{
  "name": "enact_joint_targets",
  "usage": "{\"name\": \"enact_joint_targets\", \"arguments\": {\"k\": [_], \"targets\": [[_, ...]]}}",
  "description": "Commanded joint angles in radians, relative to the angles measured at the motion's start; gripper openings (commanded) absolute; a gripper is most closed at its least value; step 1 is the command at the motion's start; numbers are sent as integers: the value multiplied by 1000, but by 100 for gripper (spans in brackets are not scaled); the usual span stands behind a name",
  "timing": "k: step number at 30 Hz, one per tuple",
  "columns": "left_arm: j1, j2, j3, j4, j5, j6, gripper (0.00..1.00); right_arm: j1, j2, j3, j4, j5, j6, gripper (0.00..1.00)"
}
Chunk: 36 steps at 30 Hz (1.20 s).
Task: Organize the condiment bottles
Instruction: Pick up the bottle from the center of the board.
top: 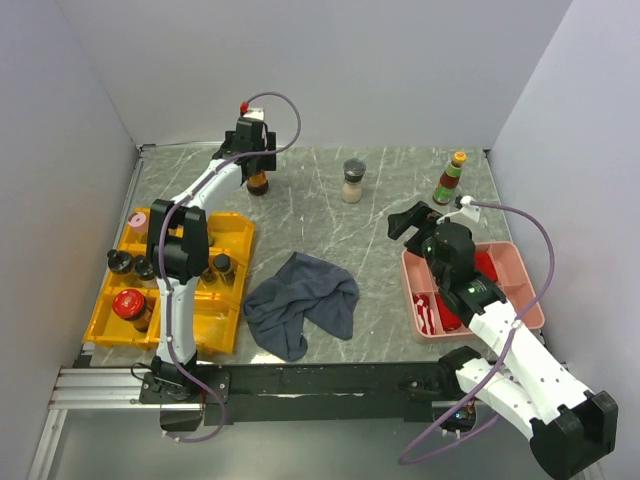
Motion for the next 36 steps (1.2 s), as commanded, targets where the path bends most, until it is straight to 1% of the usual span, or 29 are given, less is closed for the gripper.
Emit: {"name": "enact_joint_targets", "arguments": {"k": [1, 4, 8, 11, 12, 14, 15, 17, 18, 20, 21, 24, 25, 28, 31, 33, 34, 36], "targets": [[-5, 19, 27, 38, -2, 6, 82, -3, 0, -5, 39, 2, -17, 100], [-5, 20, 18, 32, 5, 4, 81, -3, -1, -8, 41, 2, -17, 100], [-8, 28, 15, 32, -15, 12, 83, -4, -6, -8, 44, -6, -17, 100], [-8, 34, 18, 35, -16, 15, 79, -3, -4, -8, 42, -6, -18, 100], [-8, 32, 20, 35, -15, 15, 75, -3, -4, -8, 42, -6, -18, 100], [-10, 34, 23, 37, -7, 15, 72, -3, -9, -8, 42, -6, -18, 100], [-10, 34, 24, 35, -6, 13, 62, -4, -7, -8, 42, -4, -18, 100], [-10, 32, 26, 32, -4, 10, 49, -3, -10, -8, 42, -4, -18, 100], [-10, 34, 29, 15, -4, 6, 34, -3, -12, -9, 44, -6, -18, 100], [-10, 28, 41, -5, 1, -14, 18, -4, -10, -9, 45, -7, -18, 100], [-10, 16, 41, -15, 5, -32, 2, -3, -9, -9, 47, -9, -18, 100], [-10, -36, 0, -16, -5, -100, 1, -3, -7, -6, 44, -16, -17, 100], [-11, -56, -52, 15, -18, -121, 1, -3, -7, -5, 42, -18, -18, 100], [-11, -135, -144, 61, -73, -200, 1, -4, -18, 0, 32, -1, -21, 100], [-11, -205, -180, 75, -108, -266, 1, -1, -33, -11, 36, 2, -23, 100], [-11, -234, -171, 64, -117, -286, 1, -3, -36, -19, 58, -15, -21, 100], [-11, -239, -140, 51, -125, -292, 1, -3, -30, -23, 62, -19, -20, 100], [-13, -250, -100, -9, -172, -306, 1, -3, -20, -14, 58, -24, -21, 100]]}}
